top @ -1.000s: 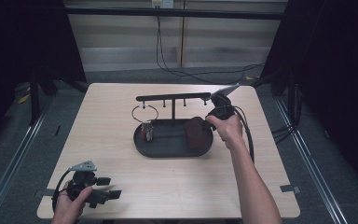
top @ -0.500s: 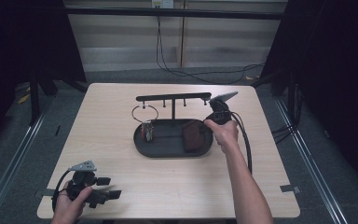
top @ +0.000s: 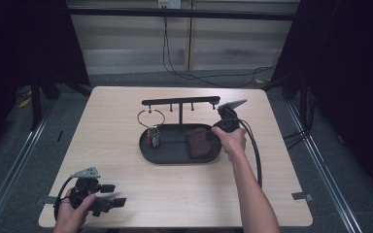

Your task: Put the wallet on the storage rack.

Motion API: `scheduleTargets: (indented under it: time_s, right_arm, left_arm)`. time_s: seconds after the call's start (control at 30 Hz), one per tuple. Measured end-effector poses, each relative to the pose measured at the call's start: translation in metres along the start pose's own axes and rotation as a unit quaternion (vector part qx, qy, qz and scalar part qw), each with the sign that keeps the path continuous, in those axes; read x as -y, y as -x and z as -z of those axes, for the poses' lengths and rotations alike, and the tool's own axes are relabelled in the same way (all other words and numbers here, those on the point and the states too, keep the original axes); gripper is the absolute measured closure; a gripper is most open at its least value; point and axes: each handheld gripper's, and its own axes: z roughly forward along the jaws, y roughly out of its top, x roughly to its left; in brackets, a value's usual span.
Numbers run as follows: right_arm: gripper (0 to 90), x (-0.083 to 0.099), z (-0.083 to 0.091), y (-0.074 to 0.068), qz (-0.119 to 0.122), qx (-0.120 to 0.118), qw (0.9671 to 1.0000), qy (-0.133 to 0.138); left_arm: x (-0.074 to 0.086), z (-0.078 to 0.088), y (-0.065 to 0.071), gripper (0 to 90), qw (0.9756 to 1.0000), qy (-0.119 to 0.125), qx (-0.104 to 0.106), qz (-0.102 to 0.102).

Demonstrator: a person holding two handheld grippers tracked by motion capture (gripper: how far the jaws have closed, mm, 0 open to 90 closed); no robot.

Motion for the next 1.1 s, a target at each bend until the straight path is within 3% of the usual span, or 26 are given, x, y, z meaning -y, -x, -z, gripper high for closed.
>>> scheduleTargets:
  time_s: [0.33,0.37,0.63,0.87,1.1]
  right_arm:
    - [65.2,0.004,0.004,0.003,0.016,-0.004,0.9997,0.018]
    - [58.9,0.004,0.004,0.001,0.022,-0.005,0.9996,0.02]
    - [40.5,0.009,0.013,0.0,0.036,0.008,0.9987,0.036]
    - [35.6,0.02,0.025,-0.001,0.046,0.003,0.9969,0.063]
    - [30.0,0.042,0.034,0.009,0.065,0.003,0.9933,0.095]
  left_arm:
    - [0.0,0.0,0.0,20.1,1.0,0.001,-0.001,0.001]
    - [0.0,0.0,0.0,20.1,1.0,0.001,-0.002,-0.001]
    - [0.0,0.0,0.0,20.1,1.0,0.001,-0.001,-0.001]
    - [0.0,0.0,-0.001,20.1,1.0,0.003,-0.002,0.002]
    - [0.0,0.001,-0.002,20.1,0.9999,0.007,-0.004,0.007]
